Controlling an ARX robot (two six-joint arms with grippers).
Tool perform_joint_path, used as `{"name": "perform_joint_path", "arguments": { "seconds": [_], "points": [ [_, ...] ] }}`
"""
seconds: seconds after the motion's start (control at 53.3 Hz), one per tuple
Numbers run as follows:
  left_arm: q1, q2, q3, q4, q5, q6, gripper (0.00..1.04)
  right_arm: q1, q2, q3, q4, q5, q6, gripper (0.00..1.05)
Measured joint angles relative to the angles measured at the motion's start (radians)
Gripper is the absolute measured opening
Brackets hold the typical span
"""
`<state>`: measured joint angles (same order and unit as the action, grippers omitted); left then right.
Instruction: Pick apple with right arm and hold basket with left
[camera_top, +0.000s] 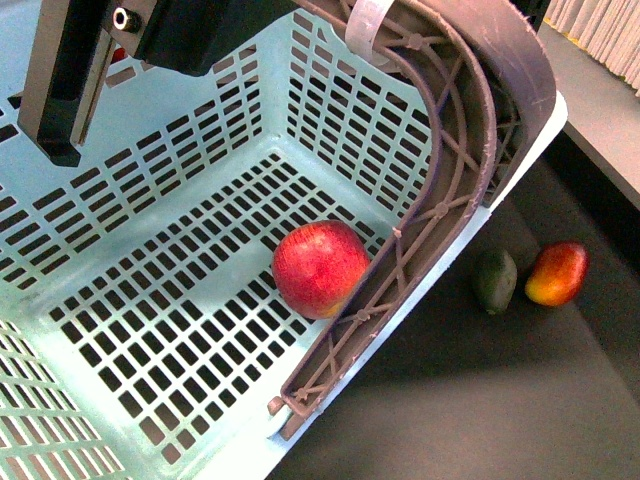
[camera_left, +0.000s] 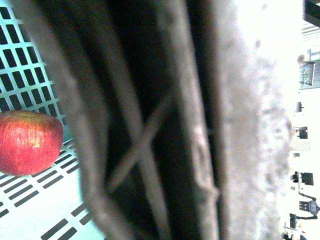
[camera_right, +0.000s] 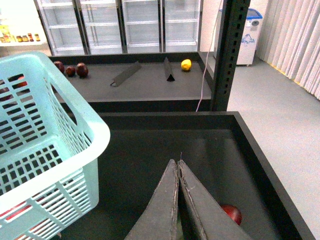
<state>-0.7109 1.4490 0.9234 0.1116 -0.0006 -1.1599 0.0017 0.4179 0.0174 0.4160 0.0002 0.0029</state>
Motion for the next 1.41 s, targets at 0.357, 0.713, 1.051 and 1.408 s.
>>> {"name": "perform_joint_path", "arguments": {
  "seconds": [0.357, 0.713, 1.051, 1.408],
  "points": [
    [0.0, 0.0, 0.0, 0.0, 0.0, 0.0, 0.14, 0.0, -0.132, 0.0, -0.13, 0.0, 0.0, 0.02],
    [0.0, 0.0, 0.0, 0.0, 0.0, 0.0, 0.14, 0.0, -0.225, 0.0, -0.222, 0.0, 0.0, 0.02],
    [0.0, -0.002, 0.0, 0.0, 0.0, 0.0, 0.14, 0.0, -0.41, 0.0, -0.414, 0.002, 0.0, 0.02],
    [-0.001, -0.003, 0.0, 0.0, 0.0, 0.0, 0.14, 0.0, -0.412, 0.0, -0.414, 0.002, 0.0, 0.55]
  ]
}}
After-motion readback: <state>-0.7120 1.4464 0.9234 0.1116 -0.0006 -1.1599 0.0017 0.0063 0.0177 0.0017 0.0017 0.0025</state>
